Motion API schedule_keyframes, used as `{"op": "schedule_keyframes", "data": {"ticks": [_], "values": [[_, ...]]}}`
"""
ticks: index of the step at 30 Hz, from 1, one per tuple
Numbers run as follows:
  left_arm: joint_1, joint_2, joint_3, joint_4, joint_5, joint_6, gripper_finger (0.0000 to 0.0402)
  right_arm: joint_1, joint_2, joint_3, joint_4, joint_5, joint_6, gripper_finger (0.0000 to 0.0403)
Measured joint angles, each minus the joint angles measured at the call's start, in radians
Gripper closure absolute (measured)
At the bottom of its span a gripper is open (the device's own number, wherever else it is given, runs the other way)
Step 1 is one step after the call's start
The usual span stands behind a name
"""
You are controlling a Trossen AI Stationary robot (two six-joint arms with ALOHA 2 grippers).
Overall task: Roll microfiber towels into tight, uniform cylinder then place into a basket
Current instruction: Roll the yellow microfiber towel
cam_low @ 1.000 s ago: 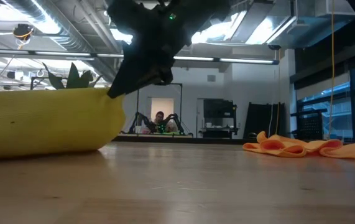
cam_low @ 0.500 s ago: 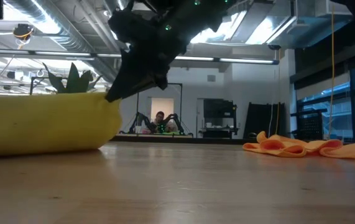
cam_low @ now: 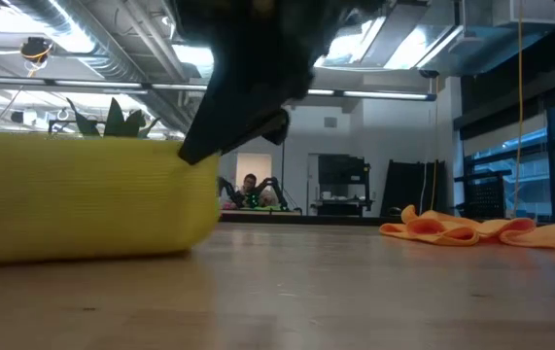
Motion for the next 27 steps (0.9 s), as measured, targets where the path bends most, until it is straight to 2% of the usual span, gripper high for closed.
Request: {"op": "schedule_keyframes", "data": {"ticks": [7,11,19,23,27], "values": [[-0.043,0.000,0.000,0.183,-0.016,0.184,0.0402,0.134,0.000,0.001,0.000,0.000,0.097,0.0393],[-0.053,0.000,0.000,0.198,-0.073,0.335,0.0402,0.183,0.000,0.001,-0.001,0.010,0.115,0.0393],[-0.053,0.000,0.000,0.185,-0.175,0.604,0.0402,0.235,0.000,0.006,-0.005,0.172,0.107,0.0393],[-0.052,0.000,0.000,0.151,-0.213,0.619,0.0402,0.252,0.000,0.006,-0.004,0.307,0.112,0.0393],[-0.052,0.000,0.000,0.060,-0.215,0.507,0.0402,0.254,0.000,0.006,-0.001,0.424,0.139,0.0393]]}}
